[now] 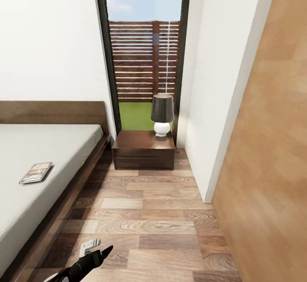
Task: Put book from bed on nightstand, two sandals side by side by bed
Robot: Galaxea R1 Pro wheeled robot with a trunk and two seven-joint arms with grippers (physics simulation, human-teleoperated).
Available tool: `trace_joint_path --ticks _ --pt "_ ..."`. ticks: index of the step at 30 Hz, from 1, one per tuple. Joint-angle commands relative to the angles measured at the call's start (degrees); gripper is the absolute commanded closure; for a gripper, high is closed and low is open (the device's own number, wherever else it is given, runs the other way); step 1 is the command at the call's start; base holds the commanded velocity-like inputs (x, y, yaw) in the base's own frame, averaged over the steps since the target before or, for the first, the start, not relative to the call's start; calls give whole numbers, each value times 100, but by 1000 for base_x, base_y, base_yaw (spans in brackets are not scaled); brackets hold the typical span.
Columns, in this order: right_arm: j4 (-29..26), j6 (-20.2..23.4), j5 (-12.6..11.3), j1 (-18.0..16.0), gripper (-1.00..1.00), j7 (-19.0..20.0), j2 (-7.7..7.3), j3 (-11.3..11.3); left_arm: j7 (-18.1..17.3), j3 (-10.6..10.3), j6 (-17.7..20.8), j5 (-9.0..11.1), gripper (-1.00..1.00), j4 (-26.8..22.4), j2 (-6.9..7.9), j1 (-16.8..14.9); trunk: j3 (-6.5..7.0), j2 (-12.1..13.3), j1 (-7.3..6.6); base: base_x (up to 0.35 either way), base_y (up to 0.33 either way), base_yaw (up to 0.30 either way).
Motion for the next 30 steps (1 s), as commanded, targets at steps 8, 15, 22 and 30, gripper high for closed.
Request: trace_joint_path --ticks 8,15,22,30 --pt "25 15 22 -3 -100 24 22 -46 -27 10 10 21 -100 4 0 -3 -5 -2 2 279 -54 0" --pt "51 8 338 -3 -100 4 634 -31 -20 9 6 21 -100 4 0 -3 -5 -2 2 293 -2 0" --pt "53 10 1353 -3 -100 1 793 -51 -24 8 5 21 -100 4 0 -3 -5 -2 2 294 0 0" --pt "43 9 1460 -3 -100 43 792 -76 -29 4 0 17 -100 -1 0 3 -5 -2 2 256 0 0"
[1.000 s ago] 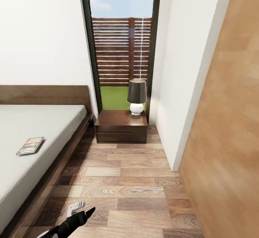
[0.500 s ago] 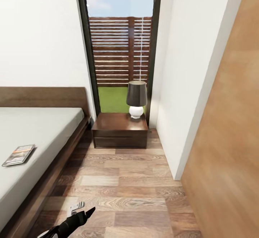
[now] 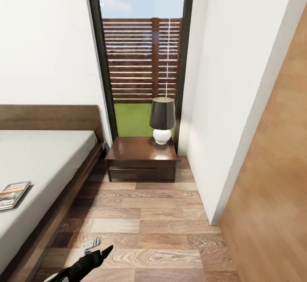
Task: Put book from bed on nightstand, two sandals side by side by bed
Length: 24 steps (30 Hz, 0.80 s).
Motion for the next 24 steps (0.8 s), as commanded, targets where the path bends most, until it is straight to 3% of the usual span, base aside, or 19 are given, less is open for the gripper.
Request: trace_joint_path --ticks 1,16,24 --pt "4 16 -1 -2 -100 34 0 -42 -26 8 6 20 -100 2 0 -1 -6 -4 -2 0 0 0" --pt "8 15 -11 -2 -100 31 0 -41 -27 6 3 16 -100 0 0 22 -6 -4 -2 5 0 0" --pt "8 16 -16 -2 -100 32 0 -42 -25 6 3 16 -100 0 0 26 -6 -4 -2 281 0 0"
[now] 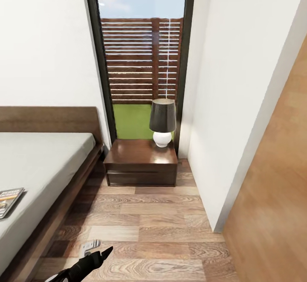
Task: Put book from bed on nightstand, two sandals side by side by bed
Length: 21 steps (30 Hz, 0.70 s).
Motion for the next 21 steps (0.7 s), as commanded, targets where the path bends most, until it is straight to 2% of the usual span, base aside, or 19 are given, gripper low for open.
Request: trace_joint_path --ticks 1,14,21 --pt "4 16 -2 -3 -100 28 0 -46 -27 9 8 21 -100 5 0 -4 -5 -2 3 322 0 0" --pt "4 20 -16 -3 -100 26 3 -44 -27 9 8 21 -100 5 0 -3 -5 -2 3 326 4 0" --pt "4 18 -8 -3 -100 25 2 -45 -27 9 2 21 -100 5 0 -3 -5 -2 3 302 109 0"
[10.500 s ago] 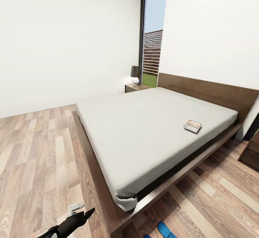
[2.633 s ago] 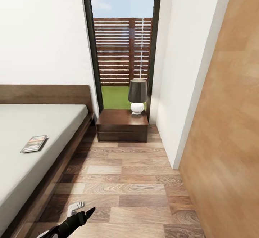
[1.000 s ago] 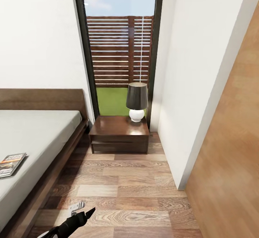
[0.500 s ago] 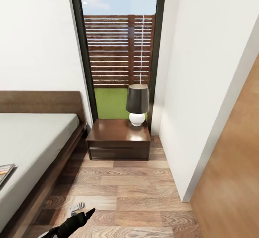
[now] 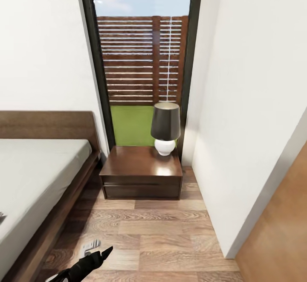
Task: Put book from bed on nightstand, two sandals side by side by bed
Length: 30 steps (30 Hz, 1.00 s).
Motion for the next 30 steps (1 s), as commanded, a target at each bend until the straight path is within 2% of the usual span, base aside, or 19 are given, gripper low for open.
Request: trace_joint_path --ticks 1,6,7,8,11,14,15,16,18,19,21,25,30 --pt "4 15 -1 -3 -100 27 -1 -44 -27 9 5 24 -100 10 -3 -4 -5 -2 2 257 122 0" --pt "4 18 -23 -3 -100 26 -1 -45 -20 2 9 33 -100 83 -34 1 -5 -2 2 241 111 0" --pt "4 19 -27 -3 -100 26 -1 -45 -21 2 7 27 -100 194 -58 2 -5 -2 2 230 100 0" --pt "4 20 -31 -3 -100 26 -1 -44 -19 -2 -32 -28 -100 511 -95 4 -5 -2 2 233 97 0" --pt "4 18 -32 -3 -100 26 0 -44 -19 -14 -208 -198 -100 845 -113 17 -5 -2 2 236 95 0" --pt "4 17 -33 -3 -100 26 0 -44 16 -22 -575 -570 -100 1241 -158 33 -5 -2 2 238 90 0" --pt "4 17 -38 -3 -100 26 0 -46 211 -27 -785 -1021 -100 1471 -270 38 -5 -2 2 239 80 0" --pt "4 18 -38 -3 -100 26 0 -47 277 -28 -803 -1107 -100 1494 -290 38 -5 -2 2 240 78 0" --pt "4 17 -41 -3 -100 26 -1 -46 608 -32 -841 -1437 -100 1549 -365 40 -5 -2 2 248 51 0" --pt "4 17 -41 -3 -100 26 -1 -45 695 -31 -846 -1513 -100 1557 -378 40 -5 -2 2 254 32 0" --pt "4 18 -41 -3 -100 26 -1 -44 1033 -28 -861 -1841 -100 1579 -431 40 -5 -2 2 250 12 0" --pt "4 18 -42 -3 -100 26 -1 -47 1142 -23 -865 -1953 -100 1579 -452 40 -5 -2 2 140 4 0" --pt "4 17 -46 -3 -100 26 -1 -49 1180 -15 -869 -1973 -100 1579 -456 40 -5 -2 2 32 1 0"
